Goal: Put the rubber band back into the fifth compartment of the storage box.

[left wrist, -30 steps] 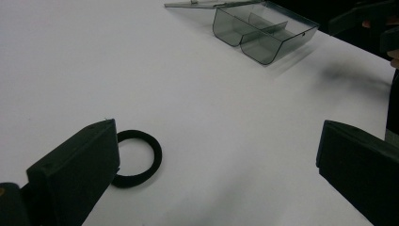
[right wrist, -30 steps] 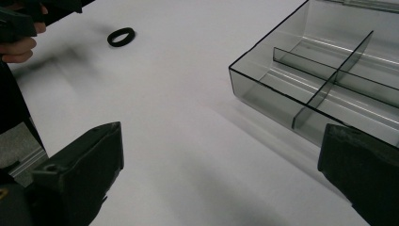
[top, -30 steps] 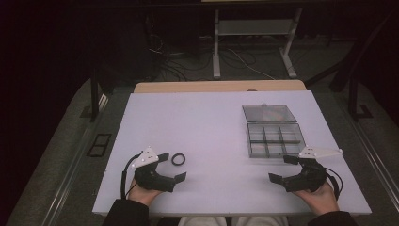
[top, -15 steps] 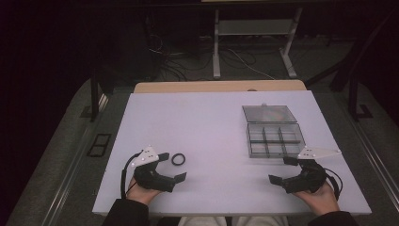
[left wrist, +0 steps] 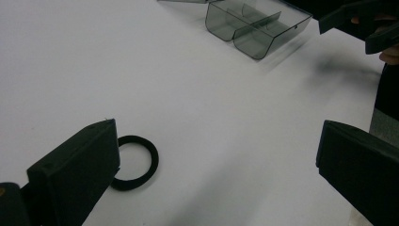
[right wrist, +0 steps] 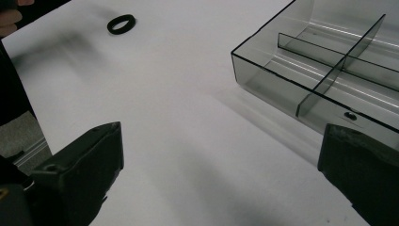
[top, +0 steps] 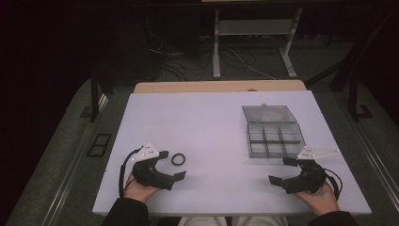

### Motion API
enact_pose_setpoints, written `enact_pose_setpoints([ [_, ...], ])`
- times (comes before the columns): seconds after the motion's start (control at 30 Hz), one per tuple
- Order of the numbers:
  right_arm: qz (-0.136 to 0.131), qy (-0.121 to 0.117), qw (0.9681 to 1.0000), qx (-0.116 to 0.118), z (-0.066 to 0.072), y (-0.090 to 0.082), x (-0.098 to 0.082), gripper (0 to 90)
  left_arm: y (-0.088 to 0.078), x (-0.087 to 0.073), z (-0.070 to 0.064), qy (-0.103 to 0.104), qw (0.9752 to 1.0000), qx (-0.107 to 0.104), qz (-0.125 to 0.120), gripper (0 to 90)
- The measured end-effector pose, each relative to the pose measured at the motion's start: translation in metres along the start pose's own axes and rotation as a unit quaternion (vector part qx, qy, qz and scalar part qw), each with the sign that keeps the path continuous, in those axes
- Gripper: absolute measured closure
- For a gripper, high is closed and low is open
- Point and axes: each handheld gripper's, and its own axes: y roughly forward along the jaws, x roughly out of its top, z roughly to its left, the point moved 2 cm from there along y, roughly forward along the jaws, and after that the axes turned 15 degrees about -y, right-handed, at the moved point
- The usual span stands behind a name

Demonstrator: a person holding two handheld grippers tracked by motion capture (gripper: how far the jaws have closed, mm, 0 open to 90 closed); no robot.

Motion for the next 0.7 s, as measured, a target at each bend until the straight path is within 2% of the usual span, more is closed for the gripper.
enact_pose_setpoints([
  [0.4, 0.003, 0.000, 1.0000, 0.002, 0.000, 0.001, -0.001, 0.4, -0.001, 0.006, 0.013, -0.011, 0.9996, 0.010, 0.023, 0.0],
  [0.7, 0.004, 0.003, 1.0000, -0.001, -0.001, 0.000, -0.002, 0.5, 0.001, 0.015, 0.021, -0.007, 0.9989, 0.018, 0.042, 0.0],
])
